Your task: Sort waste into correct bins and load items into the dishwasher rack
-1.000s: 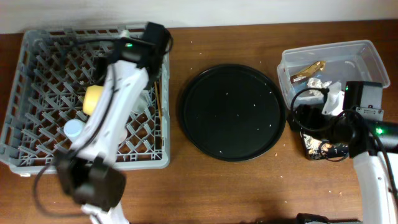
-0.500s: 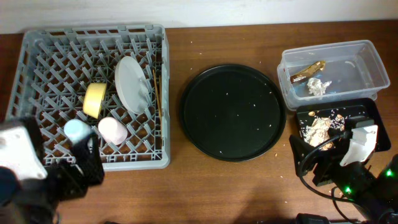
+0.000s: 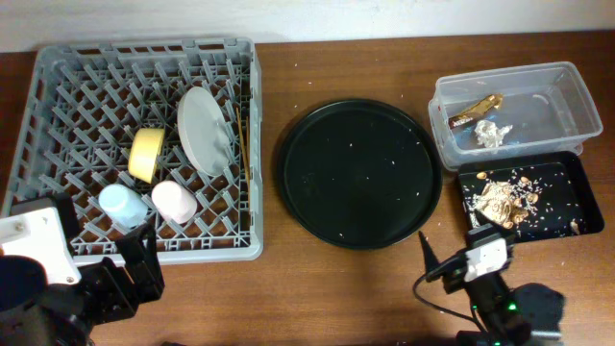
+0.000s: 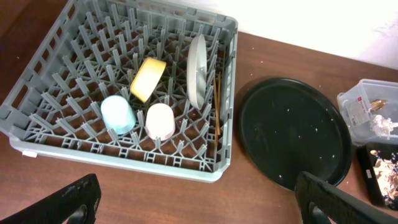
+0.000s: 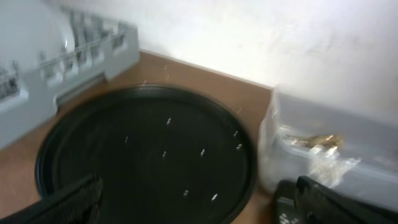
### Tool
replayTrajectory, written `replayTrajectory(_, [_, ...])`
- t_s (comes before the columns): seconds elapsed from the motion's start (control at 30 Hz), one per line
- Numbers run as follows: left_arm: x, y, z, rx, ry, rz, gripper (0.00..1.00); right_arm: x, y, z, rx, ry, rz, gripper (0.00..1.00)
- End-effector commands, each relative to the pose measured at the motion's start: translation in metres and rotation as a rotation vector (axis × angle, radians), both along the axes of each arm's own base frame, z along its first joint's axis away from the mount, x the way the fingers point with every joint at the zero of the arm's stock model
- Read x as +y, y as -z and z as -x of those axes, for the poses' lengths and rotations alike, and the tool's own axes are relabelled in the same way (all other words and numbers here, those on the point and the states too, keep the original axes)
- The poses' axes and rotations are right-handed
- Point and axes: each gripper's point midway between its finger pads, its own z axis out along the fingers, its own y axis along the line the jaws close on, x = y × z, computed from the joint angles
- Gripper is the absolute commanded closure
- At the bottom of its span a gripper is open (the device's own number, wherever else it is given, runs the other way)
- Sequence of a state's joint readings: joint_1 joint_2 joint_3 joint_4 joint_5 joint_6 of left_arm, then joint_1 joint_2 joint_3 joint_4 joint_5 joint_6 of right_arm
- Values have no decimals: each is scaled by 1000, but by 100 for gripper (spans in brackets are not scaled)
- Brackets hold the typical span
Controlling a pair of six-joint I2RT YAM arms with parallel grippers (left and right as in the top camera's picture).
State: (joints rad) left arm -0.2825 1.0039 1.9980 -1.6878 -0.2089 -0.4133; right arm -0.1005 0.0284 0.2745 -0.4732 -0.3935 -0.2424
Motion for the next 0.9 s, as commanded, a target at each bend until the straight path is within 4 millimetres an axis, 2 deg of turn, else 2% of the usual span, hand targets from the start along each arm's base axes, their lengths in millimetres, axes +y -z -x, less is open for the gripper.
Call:
replayTrajectory(0.0, [0,0,1,-2,-4,10,1,8,16,-11,-57,-43,10,2])
replayTrajectory(0.07, [0,0,1,-2,-4,10,1,10,22,-18,-103,-51,13,2])
replayTrajectory(0.1, [0,0,1,-2,-4,10,1,10,20,-25,-189,-55,18,2])
replayTrajectory(0.6, [0,0,1,-2,-4,8,1,9,23,-25,-180,-50,18,2])
replayTrajectory(0.63, [11,-5,-3,-32,-55,-30,1,9,23,-25,-180,-50,18,2])
replayTrajectory(0.7, [24,-18,-27,-131,-149,-63,1,9,23,-25,-180,-50,18,1])
replayTrajectory(0.73, [22,-21,-46,-192,-122,-94,1,9,23,-25,-180,-50,18,1])
replayTrajectory(0.77, [18,-16,-63,-244,-74,-118,1,9,23,-25,-180,-50,18,1])
replayTrajectory(0.8, [18,-2,-73,-286,-75,-99,1,9,23,-25,-180,-50,18,1])
replayTrajectory(0.87, [17,23,-78,-336,-72,-72,1,9,23,-25,-180,-50,18,2])
